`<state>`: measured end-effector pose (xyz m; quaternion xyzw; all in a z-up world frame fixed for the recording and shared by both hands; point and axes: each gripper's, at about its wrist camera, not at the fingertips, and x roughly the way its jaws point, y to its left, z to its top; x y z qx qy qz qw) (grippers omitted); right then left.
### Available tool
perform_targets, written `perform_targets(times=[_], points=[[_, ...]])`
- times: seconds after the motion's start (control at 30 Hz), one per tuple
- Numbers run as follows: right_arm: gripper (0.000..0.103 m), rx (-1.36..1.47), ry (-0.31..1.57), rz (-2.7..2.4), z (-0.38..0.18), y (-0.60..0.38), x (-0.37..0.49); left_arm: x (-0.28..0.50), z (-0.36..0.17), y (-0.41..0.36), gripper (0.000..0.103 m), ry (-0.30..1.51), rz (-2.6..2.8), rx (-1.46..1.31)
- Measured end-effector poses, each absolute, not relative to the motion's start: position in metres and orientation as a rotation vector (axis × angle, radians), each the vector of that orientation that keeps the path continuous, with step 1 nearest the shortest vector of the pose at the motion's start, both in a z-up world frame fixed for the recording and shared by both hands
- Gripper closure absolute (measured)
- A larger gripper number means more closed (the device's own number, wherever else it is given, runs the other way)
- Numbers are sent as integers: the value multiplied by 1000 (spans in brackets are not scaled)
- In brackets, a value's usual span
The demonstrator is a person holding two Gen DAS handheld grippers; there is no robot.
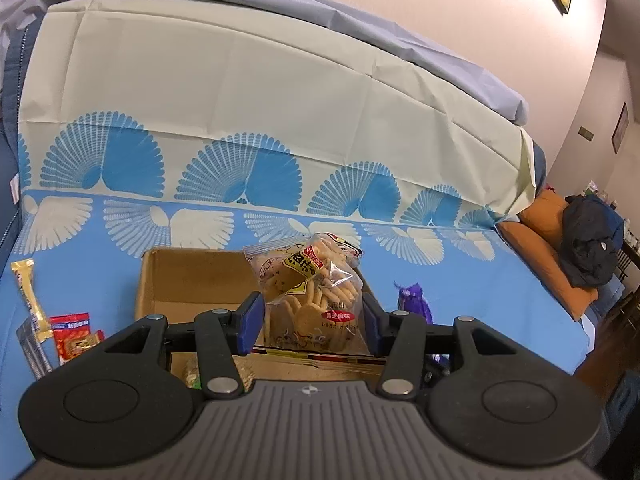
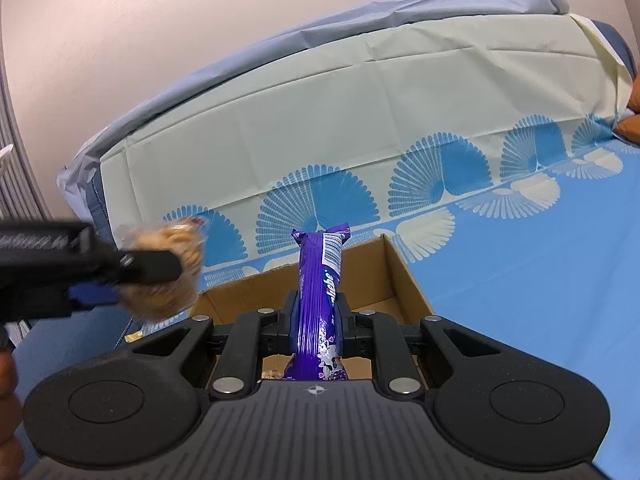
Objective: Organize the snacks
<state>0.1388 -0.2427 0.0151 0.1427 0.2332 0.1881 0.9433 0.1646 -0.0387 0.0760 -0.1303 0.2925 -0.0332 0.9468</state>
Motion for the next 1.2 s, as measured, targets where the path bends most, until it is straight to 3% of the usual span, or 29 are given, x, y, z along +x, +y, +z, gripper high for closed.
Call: perform_targets(times=[1.2], points=[[86,240,477,412,13,-238,145,202,90,-63,47,565,-88,-250]])
